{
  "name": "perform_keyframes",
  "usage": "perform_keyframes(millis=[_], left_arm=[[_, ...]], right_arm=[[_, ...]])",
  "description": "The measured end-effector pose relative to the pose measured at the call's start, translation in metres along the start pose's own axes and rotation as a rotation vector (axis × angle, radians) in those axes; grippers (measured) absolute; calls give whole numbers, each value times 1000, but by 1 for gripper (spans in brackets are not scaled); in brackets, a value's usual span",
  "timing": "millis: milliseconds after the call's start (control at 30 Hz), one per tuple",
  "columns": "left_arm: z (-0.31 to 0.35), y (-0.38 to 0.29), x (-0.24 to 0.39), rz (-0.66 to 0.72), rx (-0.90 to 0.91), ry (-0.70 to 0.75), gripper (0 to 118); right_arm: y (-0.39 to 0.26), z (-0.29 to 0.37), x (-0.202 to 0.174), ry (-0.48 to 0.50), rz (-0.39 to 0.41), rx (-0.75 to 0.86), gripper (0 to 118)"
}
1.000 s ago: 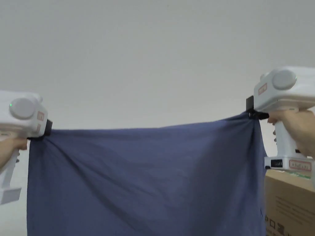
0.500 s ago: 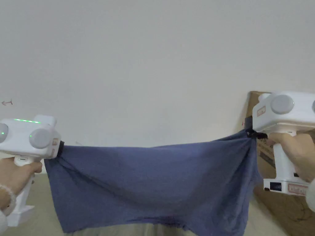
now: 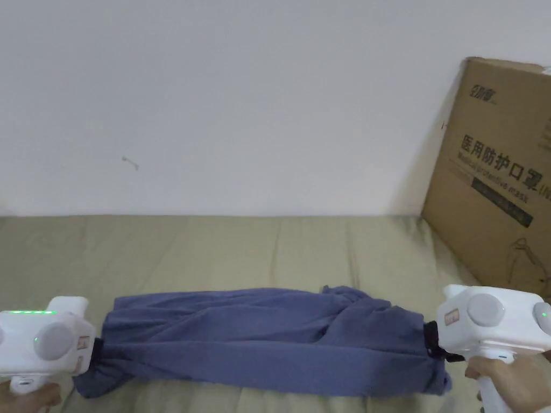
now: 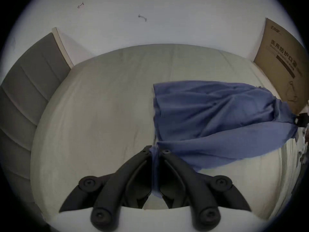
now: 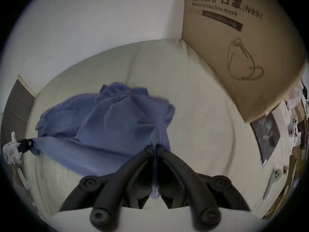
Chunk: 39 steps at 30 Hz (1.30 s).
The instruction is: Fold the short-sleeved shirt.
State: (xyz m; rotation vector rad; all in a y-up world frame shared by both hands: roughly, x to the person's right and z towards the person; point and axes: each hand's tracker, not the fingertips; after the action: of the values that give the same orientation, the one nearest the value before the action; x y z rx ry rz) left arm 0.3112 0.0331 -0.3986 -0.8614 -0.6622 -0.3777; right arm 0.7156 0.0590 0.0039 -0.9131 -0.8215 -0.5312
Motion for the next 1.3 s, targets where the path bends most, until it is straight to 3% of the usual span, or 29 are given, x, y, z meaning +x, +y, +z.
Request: perform_keyframes(millis=[267,733,1000,1033,1067,1100,1133,1167,1200,1300], left_arm=[[103,-106,-20,-32,0,-56,5],[275,-370,-64,-113,-111,-28,5],[319,-414,-74,-108,-82,-15,6],[320,-415,-75,-88,-80,-22,12],[320,-414,-76,-75,-87,-27,24],[323,-414,-74,-51,-86,-28,45],[324,-413,-75,-32,-87,-26,82],[325,-411,-77,-9,-94,-55,105],[326,-409,-78,16,-98,-73,114],[336,-396,-74,93,-44,-148,116]], right_arm=[[-132,81,31,67,-45,-37,3],[-401,230,59,95,27,-120,3],[-457,248,68,121,5,-148,3],[-455,248,70,127,7,-141,5],[-453,249,69,127,12,-133,19],[-451,250,67,126,18,-135,45],[-448,253,64,102,33,-131,80],[-443,256,63,77,60,-113,84],[-438,259,61,81,80,-105,83],[-413,267,51,90,102,-70,83]])
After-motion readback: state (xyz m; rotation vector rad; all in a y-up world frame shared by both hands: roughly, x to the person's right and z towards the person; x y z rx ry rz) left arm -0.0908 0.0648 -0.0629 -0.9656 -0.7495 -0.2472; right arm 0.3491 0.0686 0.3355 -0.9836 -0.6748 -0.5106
